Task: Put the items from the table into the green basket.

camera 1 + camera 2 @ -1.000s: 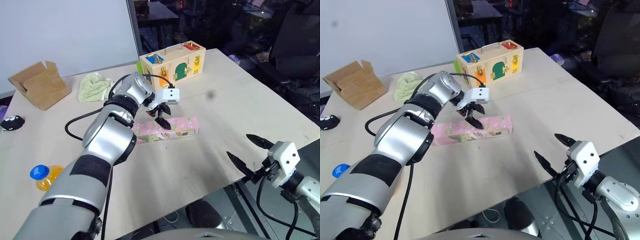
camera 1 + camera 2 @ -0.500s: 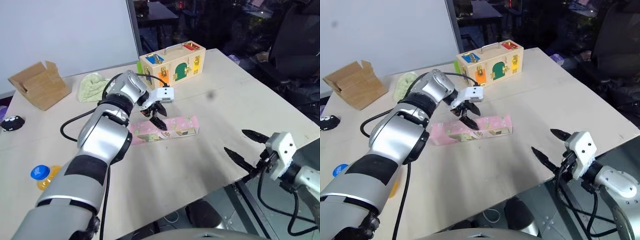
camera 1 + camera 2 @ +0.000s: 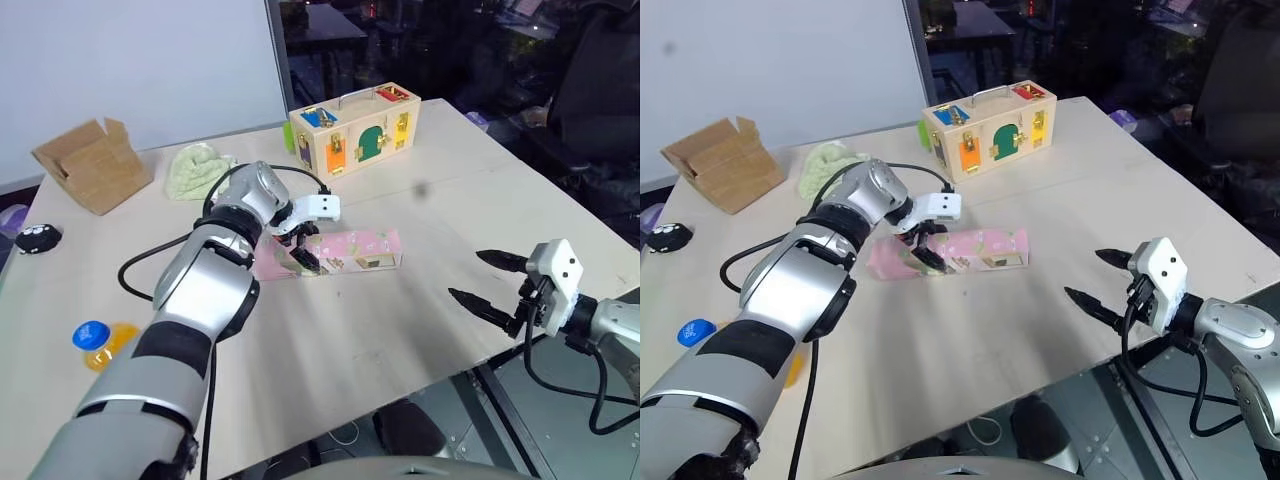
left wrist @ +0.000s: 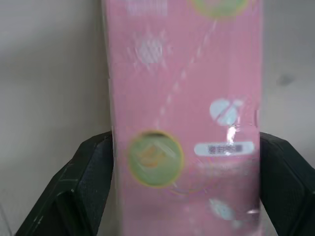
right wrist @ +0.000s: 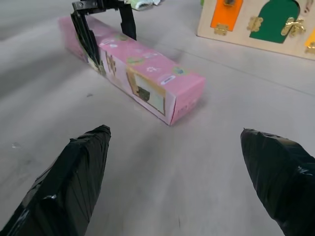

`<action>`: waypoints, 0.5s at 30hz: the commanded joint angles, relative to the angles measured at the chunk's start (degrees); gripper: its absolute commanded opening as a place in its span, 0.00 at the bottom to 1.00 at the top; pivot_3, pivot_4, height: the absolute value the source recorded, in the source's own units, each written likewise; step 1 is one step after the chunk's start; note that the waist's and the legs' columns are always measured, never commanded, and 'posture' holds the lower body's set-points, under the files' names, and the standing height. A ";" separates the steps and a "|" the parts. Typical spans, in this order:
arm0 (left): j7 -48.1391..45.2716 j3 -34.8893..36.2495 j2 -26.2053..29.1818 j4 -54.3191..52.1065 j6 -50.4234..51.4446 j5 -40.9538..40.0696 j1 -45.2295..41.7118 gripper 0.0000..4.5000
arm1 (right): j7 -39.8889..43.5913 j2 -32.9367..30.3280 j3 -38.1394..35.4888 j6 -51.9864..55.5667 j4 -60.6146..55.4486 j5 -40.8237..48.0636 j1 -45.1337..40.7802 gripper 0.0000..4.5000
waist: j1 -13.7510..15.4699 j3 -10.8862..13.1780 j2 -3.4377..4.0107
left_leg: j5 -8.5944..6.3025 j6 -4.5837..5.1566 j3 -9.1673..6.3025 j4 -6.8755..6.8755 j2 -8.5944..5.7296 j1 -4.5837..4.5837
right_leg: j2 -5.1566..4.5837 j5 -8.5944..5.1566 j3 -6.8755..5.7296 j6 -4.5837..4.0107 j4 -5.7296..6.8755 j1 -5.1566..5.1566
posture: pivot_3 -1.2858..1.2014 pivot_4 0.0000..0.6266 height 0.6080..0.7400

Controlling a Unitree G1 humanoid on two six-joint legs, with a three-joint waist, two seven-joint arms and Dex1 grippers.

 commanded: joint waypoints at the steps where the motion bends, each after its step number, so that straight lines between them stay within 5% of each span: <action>1: -0.56 -0.11 -0.15 -1.06 -0.17 0.77 0.28 0.93 | 0.23 -0.70 -1.08 0.44 -2.31 1.29 -0.75 1.00 | 0.31 0.00 0.00 | 0.00 0.00 0.00 0.00 -0.01 0.00 | -0.01 0.00 0.00 0.00 0.00 0.00 | 0.38 0.00 1.00; 4: 0.10 -0.12 -0.66 -0.75 -0.14 0.99 1.19 0.93 | -0.04 -0.61 -1.04 0.86 -2.94 1.31 -0.54 1.00 | 0.36 -0.02 0.01 | 0.00 0.00 -0.03 0.00 -0.01 0.00 | -0.01 0.00 -0.03 0.00 0.00 0.00 | 0.38 0.00 1.00; 7: -0.15 0.33 -0.90 -0.46 0.03 0.73 1.91 0.76 | -0.53 -0.30 -0.63 1.54 -3.64 1.36 -0.68 1.00 | 0.36 -0.08 0.07 | 0.00 0.00 -0.05 0.00 -0.01 0.00 | -0.02 0.00 -0.06 0.00 0.00 0.02 | 0.37 0.00 1.00; 12: -2.54 3.53 -0.43 -1.78 1.54 -2.17 1.90 0.35 | -0.94 0.07 0.35 1.23 -3.73 0.72 -0.71 1.00 | 0.43 -0.23 0.18 | 0.00 0.00 -0.16 0.01 -0.05 0.08 | -0.10 -0.01 -0.20 0.01 -0.03 0.17 | 0.38 0.00 1.00; 15: -4.56 6.84 0.42 -4.00 4.54 -5.09 0.86 0.35 | -1.05 0.44 0.96 0.37 -3.02 0.20 -1.21 1.00 | 0.45 -0.23 0.19 | 0.00 0.00 -0.20 0.01 -0.09 0.08 | -0.14 -0.02 -0.25 0.03 -0.04 0.19 | 0.38 0.00 1.00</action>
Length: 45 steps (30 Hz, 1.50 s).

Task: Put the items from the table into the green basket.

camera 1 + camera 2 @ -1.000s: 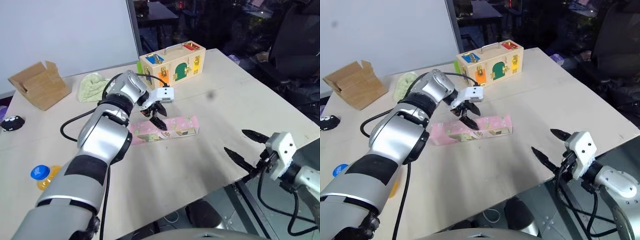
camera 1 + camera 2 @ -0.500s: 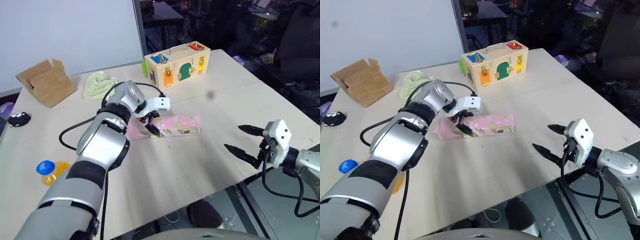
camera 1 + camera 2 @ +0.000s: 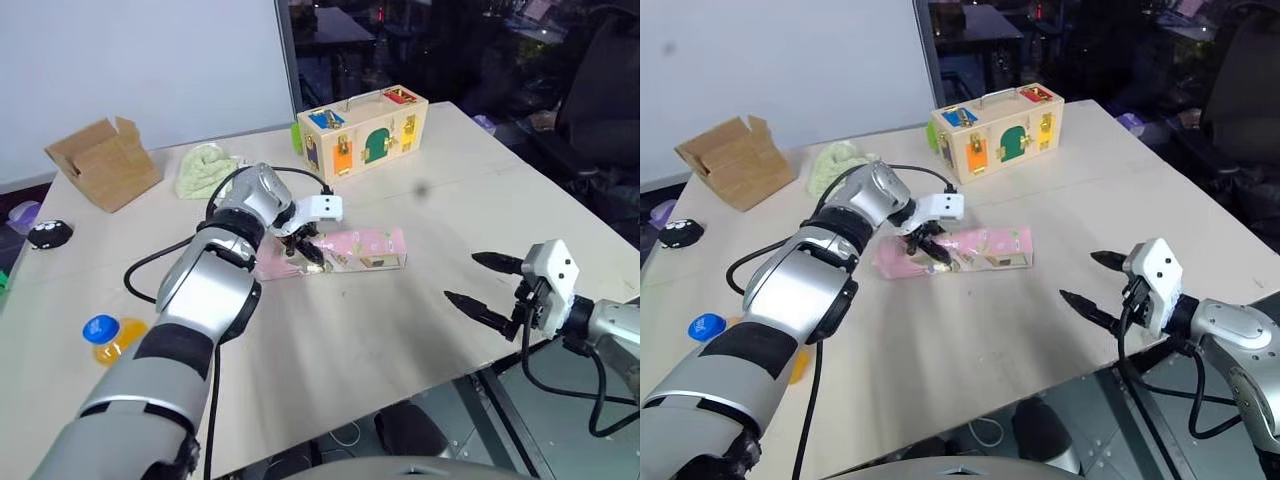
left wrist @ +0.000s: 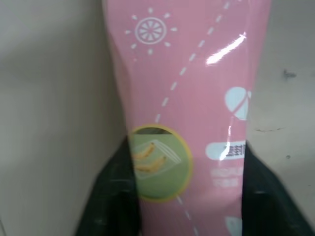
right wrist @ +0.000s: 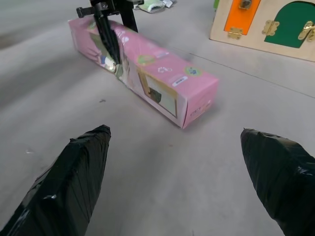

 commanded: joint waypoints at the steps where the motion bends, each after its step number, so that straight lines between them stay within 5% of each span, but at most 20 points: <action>1: -3.51 4.09 0.89 -3.81 3.67 -4.51 -0.57 0.35 | -0.13 0.45 0.35 -1.42 -0.68 -0.42 -1.45 1.00 | -0.01 0.01 -0.01 | 0.00 0.00 -0.04 0.01 0.00 -0.05 | 0.00 0.00 -0.03 0.00 0.00 -0.01 | 0.38 0.00 1.00; 8: -7.23 10.79 7.27 -18.41 19.26 -11.92 0.39 0.35 | 0.54 2.79 3.18 -4.00 1.77 -1.74 -5.34 1.00 | 0.10 0.04 -0.02 | 0.00 0.00 -0.13 0.01 -0.02 -0.16 | 0.00 0.03 -0.07 -0.05 0.07 -0.14 | 0.41 0.00 1.00; 13: -0.61 16.99 11.63 -28.22 31.34 -16.58 2.17 0.35 | 0.51 5.67 5.79 -3.81 3.96 -0.74 -12.34 1.00 | 1.38 0.04 0.01 | 0.01 0.00 -0.15 0.02 -0.01 -0.10 | 0.00 0.03 -0.05 -0.05 0.13 -0.13 | 0.43 0.00 1.00; 23: 31.10 41.07 19.22 -48.27 47.54 -24.23 4.21 0.35 | 2.27 16.91 17.45 -6.00 18.29 -5.22 -33.81 1.00 | 7.79 0.08 0.03 | 0.04 -0.05 -0.43 -0.05 -0.01 -0.08 | 0.14 0.14 0.00 -0.27 0.40 -0.41 | 0.52 0.00 1.00; 34: 47.57 52.79 35.15 -50.64 45.82 -26.20 8.81 0.35 | 7.15 23.67 21.29 -9.19 26.07 -6.37 -42.66 1.00 | 19.09 0.07 -0.05 | 0.24 -0.41 -0.55 -0.09 -0.25 -0.04 | 0.26 0.14 -0.11 -0.34 0.55 -0.50 | 0.58 0.00 1.00; 39: 47.33 58.29 41.77 -52.00 43.67 -26.07 24.38 0.35 | 8.97 25.47 22.28 -8.98 25.93 -5.79 -43.28 1.00 | 22.09 0.04 -0.09 | 0.35 -0.59 -0.41 -0.16 -0.25 0.12 | 0.32 0.20 -0.15 -0.46 0.60 -0.46 | 0.60 0.00 1.00; 45: 51.42 63.69 43.40 -48.77 40.30 -26.79 35.09 0.35 | 10.74 26.82 22.34 -8.10 23.60 -3.58 -43.49 1.00 | 24.48 -0.09 -0.58 | 0.50 -0.84 -0.43 -0.20 0.15 0.17 | 0.83 0.34 -0.33 -0.78 0.59 -0.44 | 0.60 0.00 1.00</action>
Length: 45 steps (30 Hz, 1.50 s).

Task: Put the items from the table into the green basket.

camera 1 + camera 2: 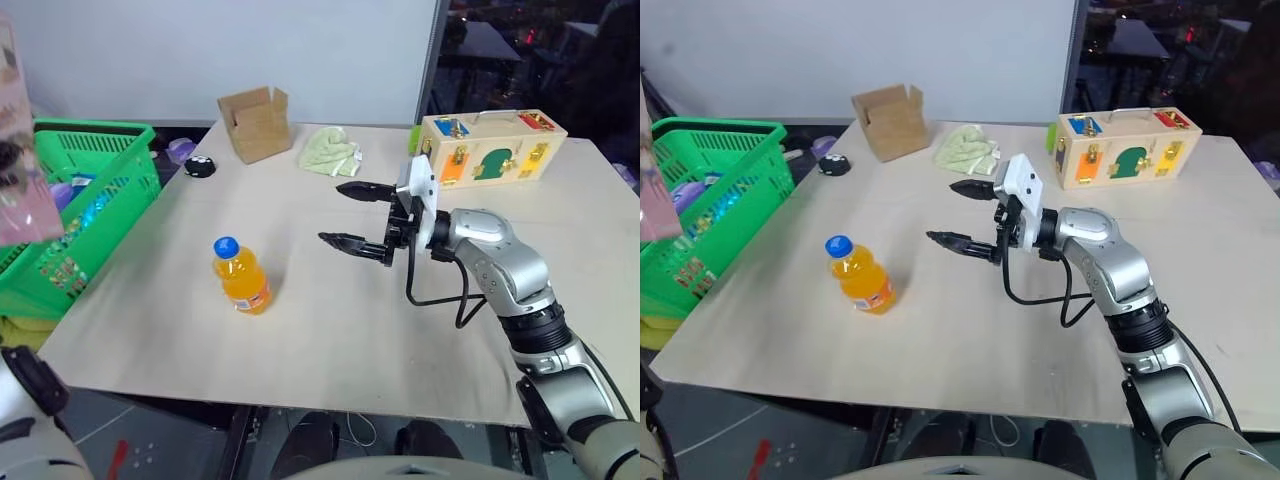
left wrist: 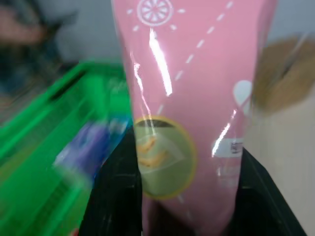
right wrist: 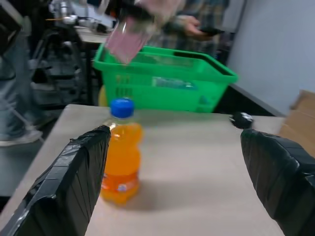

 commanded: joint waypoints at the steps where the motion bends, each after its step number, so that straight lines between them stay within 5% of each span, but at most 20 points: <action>1: 2.39 3.63 2.53 1.58 -6.16 -0.98 1.73 0.35 | 1.28 1.03 -1.04 0.23 -3.87 2.84 -1.57 1.00 | 0.29 -0.08 -0.13 | 0.02 -0.04 0.00 -0.04 0.06 0.03 | 0.06 0.01 -0.02 -0.08 -0.02 0.00 | 0.60 0.00 1.00; 6: 4.18 1.55 5.04 14.35 -20.30 -0.56 1.80 0.35 | -1.16 2.90 -1.13 1.99 -4.71 3.06 -3.12 1.00 | 0.77 -0.20 -0.28 | 0.10 -0.17 0.16 -0.45 0.07 0.45 | 0.06 -0.04 0.15 -0.26 0.00 0.10 | 0.60 0.00 1.00; 15: 8.71 -5.84 9.30 39.10 -48.73 0.58 -12.15 0.35 | -5.45 4.39 -0.51 3.95 -8.60 2.38 -3.13 1.00 | 0.82 -0.38 -0.60 | 0.26 -0.43 0.04 -1.00 0.23 0.57 | 0.26 -0.14 0.03 -0.52 0.01 0.01 | 0.58 0.00 1.00; 22: 13.21 -10.54 9.73 47.94 -55.18 2.19 -18.55 0.35 | -4.84 4.47 -1.23 4.28 -11.49 4.67 -3.27 1.00 | 0.54 -0.42 -0.67 | 0.26 -0.43 0.11 -0.97 0.26 0.60 | 0.29 -0.13 0.07 -0.51 0.01 0.04 | 0.57 0.00 1.00; 30: 16.35 -14.22 8.13 51.44 -58.40 4.07 -16.03 0.35 | -6.64 4.89 -1.98 7.34 -12.81 7.49 -3.99 1.00 | 0.33 -0.41 -0.68 | 0.26 -0.43 0.12 -0.97 0.32 0.59 | 0.33 -0.13 0.07 -0.52 0.01 0.04 | 0.57 0.00 1.00; 38: 17.12 -12.75 7.89 51.12 -63.05 1.79 -10.99 0.99 | -4.91 2.73 -1.50 7.43 -12.92 7.44 -3.32 1.00 | 0.06 -0.41 -0.67 | 0.26 -0.43 0.11 -0.98 0.33 0.59 | 0.34 -0.12 0.06 -0.53 0.00 0.03 | 0.57 0.00 1.00; 45: 7.22 -9.85 6.76 43.44 -63.45 -4.50 -9.50 0.99 | -4.38 1.66 -1.72 6.98 -11.95 7.19 -2.99 1.00 | -0.20 -0.42 -0.68 | 0.26 -0.43 0.11 -0.98 0.34 0.59 | 0.33 -0.12 0.06 -0.53 0.00 0.05 | 0.58 0.00 1.00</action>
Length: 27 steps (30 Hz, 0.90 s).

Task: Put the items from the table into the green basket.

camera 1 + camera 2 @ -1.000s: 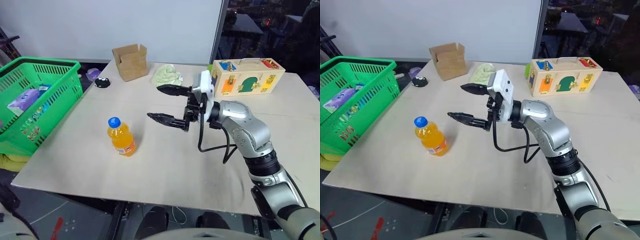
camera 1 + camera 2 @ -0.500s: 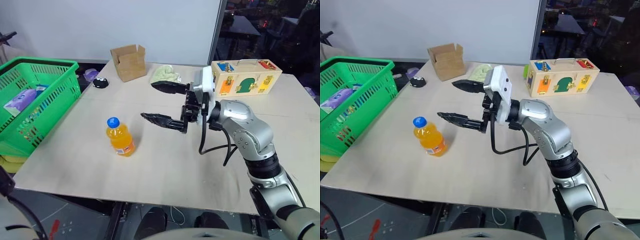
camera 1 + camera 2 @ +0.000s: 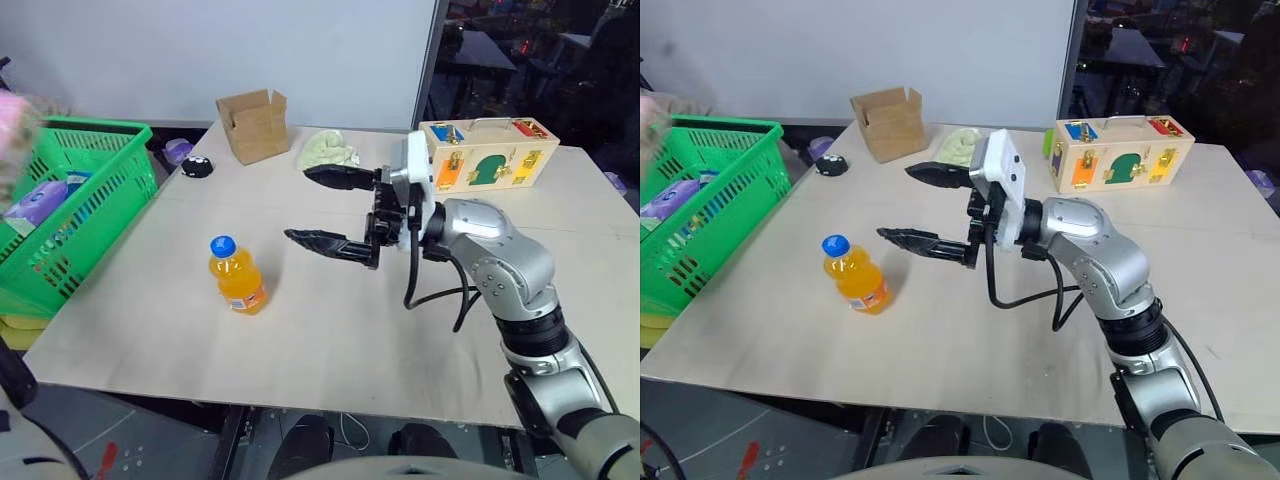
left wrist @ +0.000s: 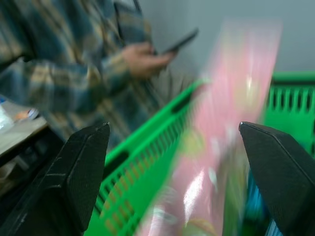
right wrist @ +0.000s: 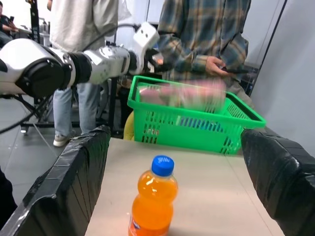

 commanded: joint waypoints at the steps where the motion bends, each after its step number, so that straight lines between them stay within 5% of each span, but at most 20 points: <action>1: -9.94 1.50 -1.28 -11.80 3.89 -5.98 2.17 0.99 | 0.52 -0.71 -1.39 -1.03 -0.47 0.23 -0.11 1.00 | 0.02 0.00 0.00 | 0.00 0.00 0.00 0.00 0.00 -0.01 | 0.00 0.00 0.00 0.00 0.00 0.00 | 0.58 0.00 1.00; 6: -21.69 6.36 -9.50 -65.39 38.51 -29.62 33.24 0.99 | 1.90 -4.23 -1.76 -1.86 -1.28 -0.83 3.26 1.00 | -0.65 -0.01 0.29 | 0.00 0.01 0.33 -0.05 0.04 -0.01 | -0.21 0.05 0.21 -0.11 -0.09 0.03 | 0.58 0.00 1.00; 10: -18.65 11.44 -14.79 -84.84 48.58 -36.48 46.61 0.99 | 2.79 -7.46 -1.98 -2.64 -2.24 -1.67 6.83 1.00 | -1.87 0.00 0.23 | -0.03 0.04 0.44 -0.11 0.26 -0.05 | -0.24 0.06 0.37 -0.17 -0.17 -0.08 | 0.57 0.00 1.00; 15: -18.21 17.72 -17.72 -94.56 55.71 -41.47 55.82 0.99 | 2.79 -10.50 -3.09 -3.38 -3.43 -2.18 11.95 1.00 | -2.13 0.05 0.35 | -0.03 0.03 0.46 -0.14 0.60 0.09 | 0.23 0.00 0.22 -0.64 -0.34 0.01 | 0.57 0.00 1.00; 17: -18.77 19.46 -17.76 -96.54 58.08 -44.17 57.23 0.99 | 2.50 -10.67 -3.09 -3.87 -3.20 -2.79 12.89 1.00 | -1.98 0.27 0.95 | -0.02 0.03 0.53 -0.13 0.60 0.13 | 0.27 -0.14 0.23 -0.54 -0.33 0.03 | 0.57 0.00 1.00; 27: -17.71 17.69 -23.56 -101.84 57.97 -45.73 62.97 0.99 | 2.40 -12.67 -4.27 -3.12 -5.75 -2.32 15.11 1.00 | -2.05 0.29 1.00 | -0.03 0.03 0.78 -0.14 0.55 0.03 | 0.17 -0.04 0.40 -0.76 -0.63 0.05 | 0.56 0.00 1.00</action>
